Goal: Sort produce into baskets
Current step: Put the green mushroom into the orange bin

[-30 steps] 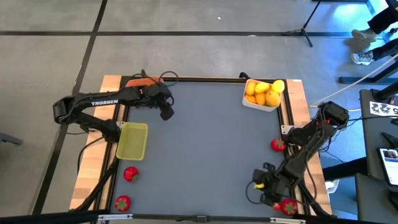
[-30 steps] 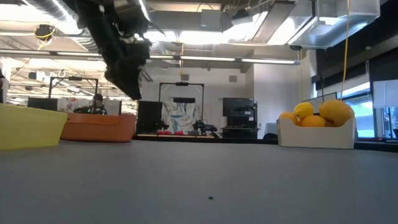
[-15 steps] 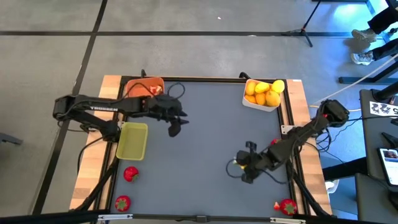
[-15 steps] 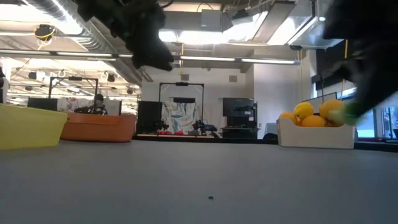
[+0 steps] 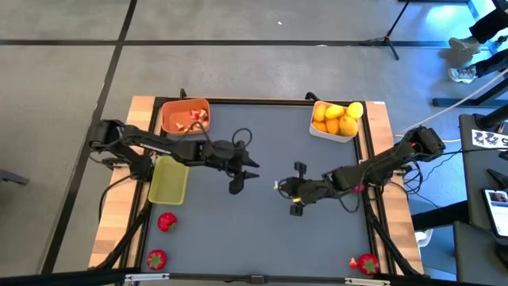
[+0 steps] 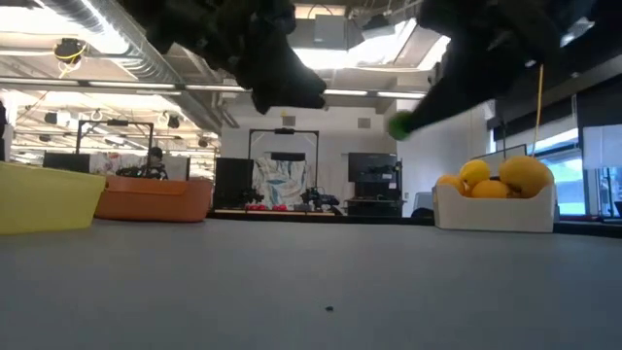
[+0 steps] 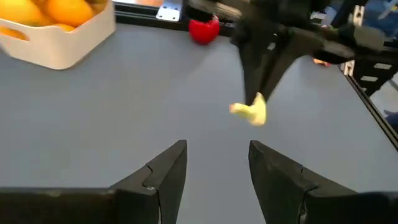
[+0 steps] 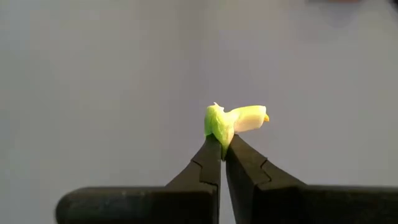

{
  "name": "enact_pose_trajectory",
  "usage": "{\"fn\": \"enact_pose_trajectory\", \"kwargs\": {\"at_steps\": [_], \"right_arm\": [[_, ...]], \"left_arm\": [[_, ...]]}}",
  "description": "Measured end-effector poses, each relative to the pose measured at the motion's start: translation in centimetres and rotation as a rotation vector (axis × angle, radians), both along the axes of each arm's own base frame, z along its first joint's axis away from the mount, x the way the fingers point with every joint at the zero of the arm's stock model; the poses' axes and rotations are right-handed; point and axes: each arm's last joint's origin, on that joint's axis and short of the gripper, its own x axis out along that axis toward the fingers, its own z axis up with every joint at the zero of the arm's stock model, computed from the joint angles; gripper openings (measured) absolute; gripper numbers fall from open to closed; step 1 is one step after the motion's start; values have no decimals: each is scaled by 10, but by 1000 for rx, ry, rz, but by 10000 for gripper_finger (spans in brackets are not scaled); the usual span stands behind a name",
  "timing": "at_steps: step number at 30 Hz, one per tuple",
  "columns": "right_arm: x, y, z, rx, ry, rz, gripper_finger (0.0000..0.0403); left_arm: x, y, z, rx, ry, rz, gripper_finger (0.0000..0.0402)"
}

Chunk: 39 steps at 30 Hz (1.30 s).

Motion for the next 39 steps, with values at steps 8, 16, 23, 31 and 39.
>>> {"fn": "enact_pose_trajectory", "kwargs": {"at_steps": [8,16,23,31,39], "right_arm": [[15,-17,11,-3,-136,-31,15],[19,-23,16,-6,-187,-43,15],[20,-22,18,7,-210,-42,15],[20,-22,18,31,-217,-58,15],[20,-20,16,146,-196,-31,73]], "left_arm": [[19,-21,-24,0,-43,-60,168],[22,-20,-24,7,-77,-36,168],[22,-18,-21,-31,-98,5,156],[23,-17,-19,-17,-127,-1,65],[23,-17,-19,40,-124,-35,17]]}}
